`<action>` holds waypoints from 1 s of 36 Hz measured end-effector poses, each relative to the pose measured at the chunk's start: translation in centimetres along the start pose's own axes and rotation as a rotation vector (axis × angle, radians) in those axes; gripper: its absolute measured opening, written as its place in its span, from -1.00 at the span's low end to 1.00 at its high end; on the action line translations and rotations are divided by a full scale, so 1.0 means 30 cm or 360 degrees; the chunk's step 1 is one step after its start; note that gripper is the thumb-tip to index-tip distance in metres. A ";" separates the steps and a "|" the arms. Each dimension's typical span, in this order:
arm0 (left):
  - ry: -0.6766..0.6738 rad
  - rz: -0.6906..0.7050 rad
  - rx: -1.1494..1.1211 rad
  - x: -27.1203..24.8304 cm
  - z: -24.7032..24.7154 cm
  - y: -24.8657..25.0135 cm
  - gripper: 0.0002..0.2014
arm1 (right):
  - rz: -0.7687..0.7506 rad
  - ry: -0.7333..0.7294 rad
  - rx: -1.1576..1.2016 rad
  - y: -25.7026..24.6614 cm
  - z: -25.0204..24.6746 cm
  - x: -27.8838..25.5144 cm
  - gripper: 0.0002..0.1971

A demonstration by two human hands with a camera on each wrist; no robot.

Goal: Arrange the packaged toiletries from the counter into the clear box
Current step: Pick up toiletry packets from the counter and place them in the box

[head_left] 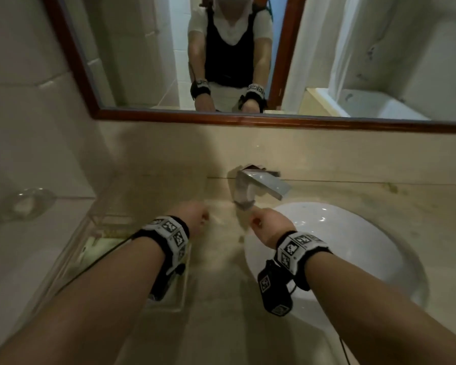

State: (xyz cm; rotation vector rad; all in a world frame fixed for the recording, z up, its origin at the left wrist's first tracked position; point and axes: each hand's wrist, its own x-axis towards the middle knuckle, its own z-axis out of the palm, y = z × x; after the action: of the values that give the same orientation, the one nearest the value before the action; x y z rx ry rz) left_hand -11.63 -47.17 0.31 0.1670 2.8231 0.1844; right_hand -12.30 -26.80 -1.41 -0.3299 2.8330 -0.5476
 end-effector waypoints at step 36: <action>-0.0197 0.0343 -0.0260 0.559 0.192 1.548 -0.72 | 0.1155 0.0175 0.0270 1.724 -0.534 -0.052 -0.45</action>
State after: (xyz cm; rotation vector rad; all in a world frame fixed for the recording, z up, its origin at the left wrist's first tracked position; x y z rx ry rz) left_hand -21.33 1.45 -3.35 0.4300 2.6485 0.4348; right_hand -24.18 25.76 -6.81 0.7486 2.7010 -0.6330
